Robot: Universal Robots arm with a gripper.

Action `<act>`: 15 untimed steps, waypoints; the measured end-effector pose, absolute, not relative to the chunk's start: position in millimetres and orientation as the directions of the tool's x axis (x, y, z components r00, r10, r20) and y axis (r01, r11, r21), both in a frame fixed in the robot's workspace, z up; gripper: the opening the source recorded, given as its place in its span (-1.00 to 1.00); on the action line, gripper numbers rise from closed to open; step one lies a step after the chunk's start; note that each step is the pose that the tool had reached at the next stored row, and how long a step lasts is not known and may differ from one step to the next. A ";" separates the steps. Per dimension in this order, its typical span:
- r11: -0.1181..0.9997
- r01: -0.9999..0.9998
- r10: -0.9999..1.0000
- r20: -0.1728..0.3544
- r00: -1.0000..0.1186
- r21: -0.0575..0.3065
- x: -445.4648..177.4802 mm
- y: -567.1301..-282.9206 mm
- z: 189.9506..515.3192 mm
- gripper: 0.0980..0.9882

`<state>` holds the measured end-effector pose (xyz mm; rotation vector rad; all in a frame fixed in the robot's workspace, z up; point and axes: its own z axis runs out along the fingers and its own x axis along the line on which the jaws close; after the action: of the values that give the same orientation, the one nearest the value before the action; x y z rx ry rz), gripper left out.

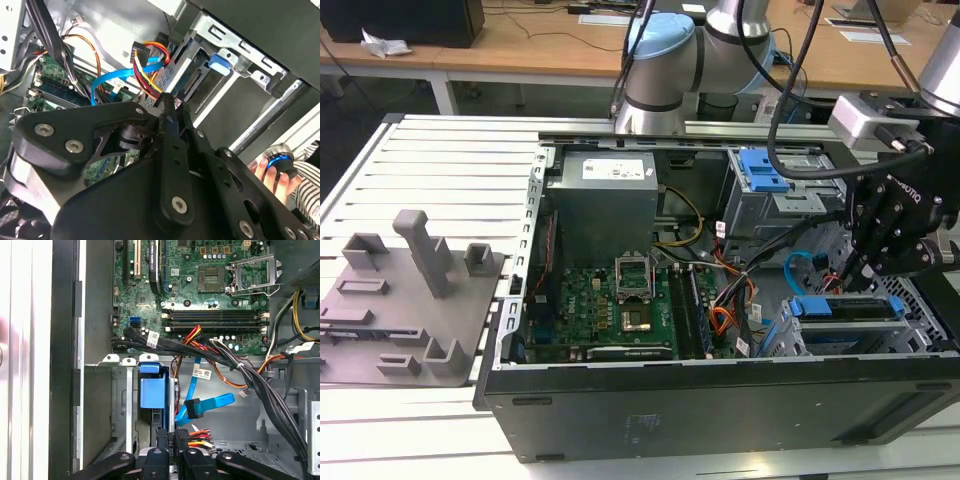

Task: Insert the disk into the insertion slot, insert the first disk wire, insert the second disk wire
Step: 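Insert the first disk wire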

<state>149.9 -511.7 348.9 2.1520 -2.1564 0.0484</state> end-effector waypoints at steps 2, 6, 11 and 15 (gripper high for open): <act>0.004 -0.999 -0.996 0.089 0.000 0.044 149.9 -511.7 349.0 -0.83; 0.004 -0.999 -0.996 0.089 0.000 0.044 149.9 -513.0 348.9 -0.83; 0.004 -0.999 -0.996 0.089 0.000 0.044 149.9 -520.4 348.9 -0.83; 0.004 -0.999 -0.996 0.089 0.000 0.044 149.9 -527.4 348.7 -0.83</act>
<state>149.9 -527.4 348.7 2.1521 -2.1564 0.0483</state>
